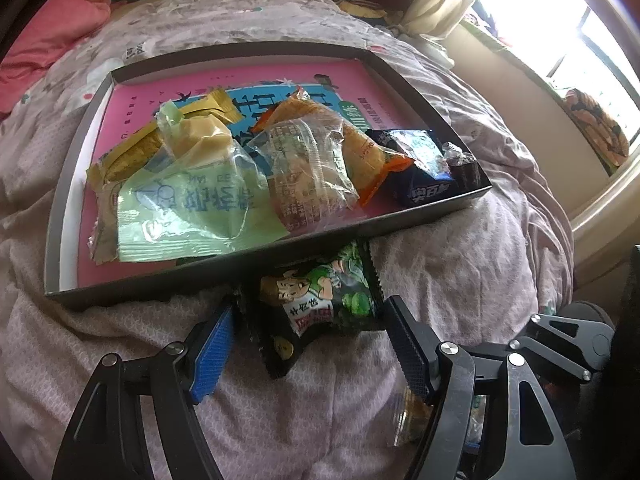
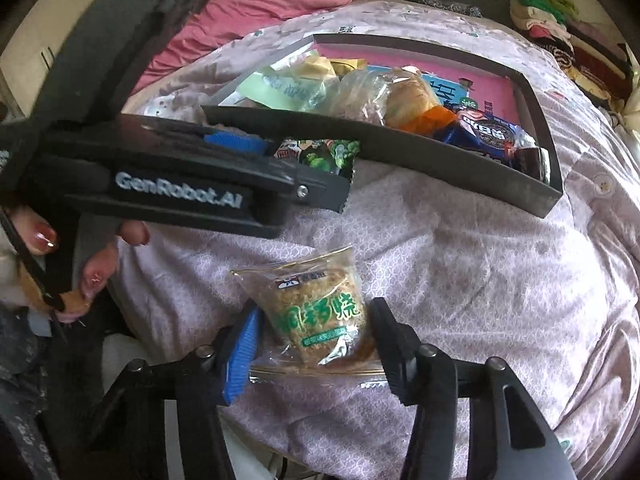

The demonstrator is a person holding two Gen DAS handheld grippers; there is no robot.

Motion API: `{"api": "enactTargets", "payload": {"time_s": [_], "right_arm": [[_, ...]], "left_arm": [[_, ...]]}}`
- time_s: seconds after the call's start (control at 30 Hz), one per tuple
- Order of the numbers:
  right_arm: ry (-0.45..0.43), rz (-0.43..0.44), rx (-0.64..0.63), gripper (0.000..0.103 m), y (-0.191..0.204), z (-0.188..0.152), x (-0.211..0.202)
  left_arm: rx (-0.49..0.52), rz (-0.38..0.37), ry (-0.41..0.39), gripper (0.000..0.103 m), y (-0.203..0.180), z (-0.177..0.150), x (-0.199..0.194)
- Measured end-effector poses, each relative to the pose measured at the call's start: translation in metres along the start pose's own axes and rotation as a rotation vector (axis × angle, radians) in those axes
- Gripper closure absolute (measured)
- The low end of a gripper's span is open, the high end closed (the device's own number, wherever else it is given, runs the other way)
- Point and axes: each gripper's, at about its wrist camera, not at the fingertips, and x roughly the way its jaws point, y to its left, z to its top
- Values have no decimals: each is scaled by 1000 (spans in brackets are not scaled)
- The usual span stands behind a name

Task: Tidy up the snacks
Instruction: 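Grasp the green chip bag with the left gripper while the right gripper grasps the pastry bag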

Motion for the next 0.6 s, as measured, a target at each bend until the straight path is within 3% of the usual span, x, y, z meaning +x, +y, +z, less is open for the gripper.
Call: {"api": "enactTargets", "payload": {"time_s": [0.2, 0.37, 0.6], "right_arm": [[-39, 8, 52, 52, -9, 1, -13], [-70, -26, 167, 53, -34, 0, -23], [-179, -9, 274, 53, -58, 1, -42]], "left_arm": [[-20, -6, -5, 28, 0, 5, 8], [-14, 26, -2, 38, -1, 3, 13], [-34, -4, -18, 45, 5, -2, 8]]}}
